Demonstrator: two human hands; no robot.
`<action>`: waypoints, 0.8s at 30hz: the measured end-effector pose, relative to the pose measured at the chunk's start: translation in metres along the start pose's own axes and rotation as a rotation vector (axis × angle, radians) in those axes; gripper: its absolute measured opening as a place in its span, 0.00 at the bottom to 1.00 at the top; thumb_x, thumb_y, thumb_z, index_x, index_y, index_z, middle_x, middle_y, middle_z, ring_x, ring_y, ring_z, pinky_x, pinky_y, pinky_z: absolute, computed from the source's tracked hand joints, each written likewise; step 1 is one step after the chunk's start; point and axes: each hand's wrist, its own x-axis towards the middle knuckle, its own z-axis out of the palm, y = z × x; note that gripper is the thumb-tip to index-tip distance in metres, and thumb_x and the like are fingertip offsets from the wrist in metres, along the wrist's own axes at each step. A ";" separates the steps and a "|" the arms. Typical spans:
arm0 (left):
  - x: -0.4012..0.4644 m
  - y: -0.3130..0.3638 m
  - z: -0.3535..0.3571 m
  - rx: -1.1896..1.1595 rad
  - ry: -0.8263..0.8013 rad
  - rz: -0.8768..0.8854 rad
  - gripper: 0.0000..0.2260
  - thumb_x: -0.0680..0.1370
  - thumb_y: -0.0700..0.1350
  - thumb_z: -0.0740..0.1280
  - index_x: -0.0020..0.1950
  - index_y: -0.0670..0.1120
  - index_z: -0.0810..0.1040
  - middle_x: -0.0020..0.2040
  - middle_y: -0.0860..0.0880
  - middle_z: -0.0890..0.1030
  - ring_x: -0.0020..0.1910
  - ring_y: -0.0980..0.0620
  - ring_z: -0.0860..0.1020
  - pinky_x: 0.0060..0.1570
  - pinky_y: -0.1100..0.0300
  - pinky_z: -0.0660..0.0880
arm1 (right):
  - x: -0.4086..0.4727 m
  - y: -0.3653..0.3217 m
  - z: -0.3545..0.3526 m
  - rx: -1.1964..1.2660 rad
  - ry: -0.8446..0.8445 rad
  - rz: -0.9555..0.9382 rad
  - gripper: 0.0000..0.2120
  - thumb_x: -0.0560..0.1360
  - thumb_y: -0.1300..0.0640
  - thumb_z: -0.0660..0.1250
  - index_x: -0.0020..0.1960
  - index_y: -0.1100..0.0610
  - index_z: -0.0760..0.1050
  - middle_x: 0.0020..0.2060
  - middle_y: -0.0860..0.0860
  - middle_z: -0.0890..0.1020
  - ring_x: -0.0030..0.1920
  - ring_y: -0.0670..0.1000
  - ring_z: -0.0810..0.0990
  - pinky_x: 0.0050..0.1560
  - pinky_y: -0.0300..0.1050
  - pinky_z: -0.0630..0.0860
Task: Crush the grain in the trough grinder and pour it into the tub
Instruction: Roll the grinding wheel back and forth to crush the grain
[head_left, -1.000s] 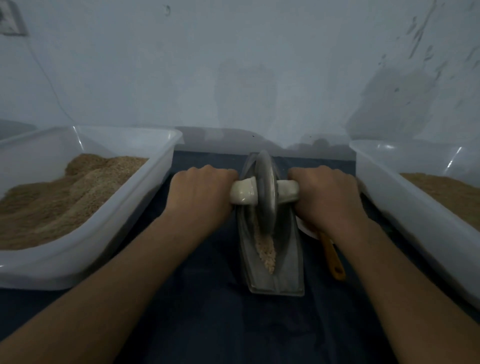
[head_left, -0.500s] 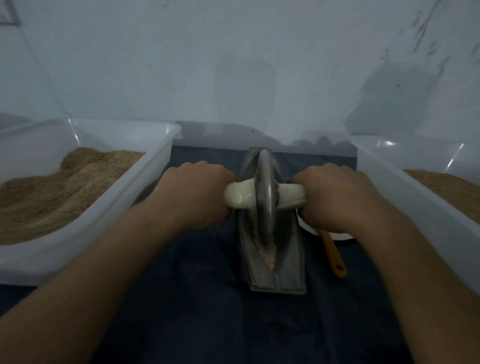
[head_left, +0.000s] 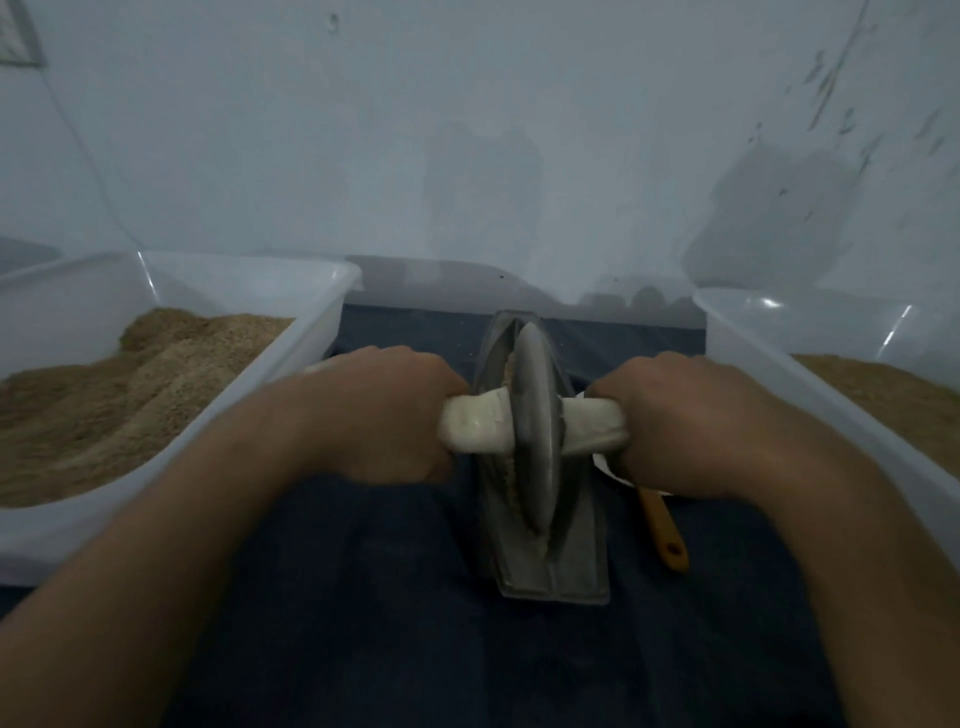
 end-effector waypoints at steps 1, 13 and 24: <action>0.001 0.000 0.003 0.004 0.019 -0.011 0.08 0.69 0.58 0.72 0.41 0.61 0.75 0.39 0.59 0.81 0.39 0.60 0.80 0.42 0.56 0.78 | 0.002 -0.001 0.001 -0.011 0.020 0.002 0.04 0.69 0.51 0.71 0.40 0.44 0.76 0.34 0.43 0.78 0.34 0.45 0.76 0.32 0.44 0.73; 0.024 -0.001 0.024 0.161 0.305 -0.083 0.11 0.75 0.54 0.69 0.43 0.60 0.67 0.43 0.55 0.78 0.47 0.46 0.81 0.43 0.52 0.75 | 0.022 0.003 0.020 -0.017 0.185 0.039 0.10 0.71 0.55 0.67 0.38 0.46 0.66 0.35 0.44 0.71 0.34 0.48 0.69 0.32 0.45 0.63; 0.027 0.005 0.032 0.251 0.472 -0.129 0.12 0.77 0.53 0.69 0.44 0.59 0.64 0.42 0.52 0.77 0.46 0.43 0.81 0.40 0.53 0.68 | 0.029 -0.002 0.027 -0.033 0.275 0.101 0.11 0.72 0.55 0.67 0.38 0.46 0.66 0.33 0.43 0.70 0.33 0.48 0.68 0.31 0.43 0.56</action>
